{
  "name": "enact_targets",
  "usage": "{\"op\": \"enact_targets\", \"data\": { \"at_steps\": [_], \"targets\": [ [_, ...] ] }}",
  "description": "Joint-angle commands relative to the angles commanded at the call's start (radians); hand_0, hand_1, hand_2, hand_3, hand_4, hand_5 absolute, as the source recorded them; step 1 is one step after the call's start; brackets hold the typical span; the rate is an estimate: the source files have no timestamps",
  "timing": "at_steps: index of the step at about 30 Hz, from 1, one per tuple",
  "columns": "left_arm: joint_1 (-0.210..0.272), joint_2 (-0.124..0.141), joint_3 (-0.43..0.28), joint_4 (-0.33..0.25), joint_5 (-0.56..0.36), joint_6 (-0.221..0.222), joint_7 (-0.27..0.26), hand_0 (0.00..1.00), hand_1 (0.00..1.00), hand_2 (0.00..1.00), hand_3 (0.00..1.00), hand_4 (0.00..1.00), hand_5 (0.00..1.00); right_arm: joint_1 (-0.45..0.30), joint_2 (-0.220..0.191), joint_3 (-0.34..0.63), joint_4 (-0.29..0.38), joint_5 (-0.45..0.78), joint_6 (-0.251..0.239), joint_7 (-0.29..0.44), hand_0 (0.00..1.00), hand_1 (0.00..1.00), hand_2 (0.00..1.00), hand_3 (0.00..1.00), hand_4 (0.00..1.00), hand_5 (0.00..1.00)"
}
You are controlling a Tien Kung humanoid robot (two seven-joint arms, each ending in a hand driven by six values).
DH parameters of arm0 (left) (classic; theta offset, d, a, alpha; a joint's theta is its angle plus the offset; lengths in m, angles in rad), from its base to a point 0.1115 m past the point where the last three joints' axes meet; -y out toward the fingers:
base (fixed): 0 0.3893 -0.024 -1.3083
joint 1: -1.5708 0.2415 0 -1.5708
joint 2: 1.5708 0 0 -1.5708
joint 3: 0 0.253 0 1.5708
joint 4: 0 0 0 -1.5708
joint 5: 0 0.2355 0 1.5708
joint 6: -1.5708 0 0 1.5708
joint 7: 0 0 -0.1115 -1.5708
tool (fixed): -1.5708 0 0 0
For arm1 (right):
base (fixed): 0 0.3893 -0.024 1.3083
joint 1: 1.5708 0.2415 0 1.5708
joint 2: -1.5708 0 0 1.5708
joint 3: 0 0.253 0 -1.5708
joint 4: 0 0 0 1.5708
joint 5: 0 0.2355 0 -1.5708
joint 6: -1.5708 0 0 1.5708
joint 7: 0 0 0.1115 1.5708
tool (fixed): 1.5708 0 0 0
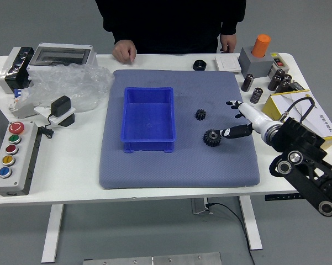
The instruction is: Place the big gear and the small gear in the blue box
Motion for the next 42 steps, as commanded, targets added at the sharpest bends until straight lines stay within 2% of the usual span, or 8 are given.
{"op": "enact_targets", "data": {
  "at_steps": [6,17,18,20,23,24,30,42],
  "targets": [
    [-0.003,0.0,-0.006,0.0,0.009,-0.002,0.001,0.813,0.799,0.808,0.838,0.633,0.286,0.054,0.0,-0.07,0.003,-0.076,0.064,-0.07,0.874,0.815,0.929,0.984,0.865,0.279],
    [0.0,0.004,-0.008,0.0,0.015,-0.003,0.003,0.814,0.799,0.808,0.838,0.632,0.285,0.112,0.035,-0.163,-0.01,-0.16,0.122,-0.071,0.862,0.807,0.921,0.983,0.863,0.285],
    [0.0,0.004,-0.009,0.0,0.016,-0.004,0.003,0.814,0.799,0.808,0.838,0.632,0.285,0.115,0.038,-0.168,-0.011,-0.168,0.126,-0.071,0.836,0.777,0.876,0.966,0.86,0.291],
    [-0.001,0.003,-0.011,0.0,0.019,-0.005,0.003,0.814,0.799,0.808,0.838,0.632,0.285,0.122,0.044,-0.18,-0.013,-0.186,0.132,-0.071,0.836,0.777,0.876,0.966,0.86,0.291],
    [-0.002,0.002,-0.014,0.0,0.022,-0.005,0.003,0.814,0.799,0.808,0.838,0.632,0.285,0.126,0.048,-0.192,-0.019,-0.204,0.133,-0.071,0.836,0.777,0.876,0.966,0.86,0.291],
    [-0.002,0.002,-0.014,0.0,0.022,-0.005,0.003,0.814,0.799,0.808,0.838,0.632,0.283,0.127,0.048,-0.196,-0.021,-0.209,0.133,-0.071,0.789,0.727,0.815,0.89,0.857,0.294],
    [-0.002,0.002,-0.014,0.0,0.02,-0.005,0.004,0.814,0.799,0.808,0.838,0.631,0.285,0.125,0.048,-0.221,-0.046,-0.233,0.11,-0.071,0.763,0.703,0.778,0.858,0.864,0.303],
    [-0.005,0.0,-0.014,0.0,0.019,-0.006,0.003,0.814,0.799,0.808,0.838,0.631,0.286,0.119,0.061,-0.237,-0.085,-0.235,0.077,-0.071,0.758,0.694,0.768,0.836,0.859,0.319]
  ]
}}
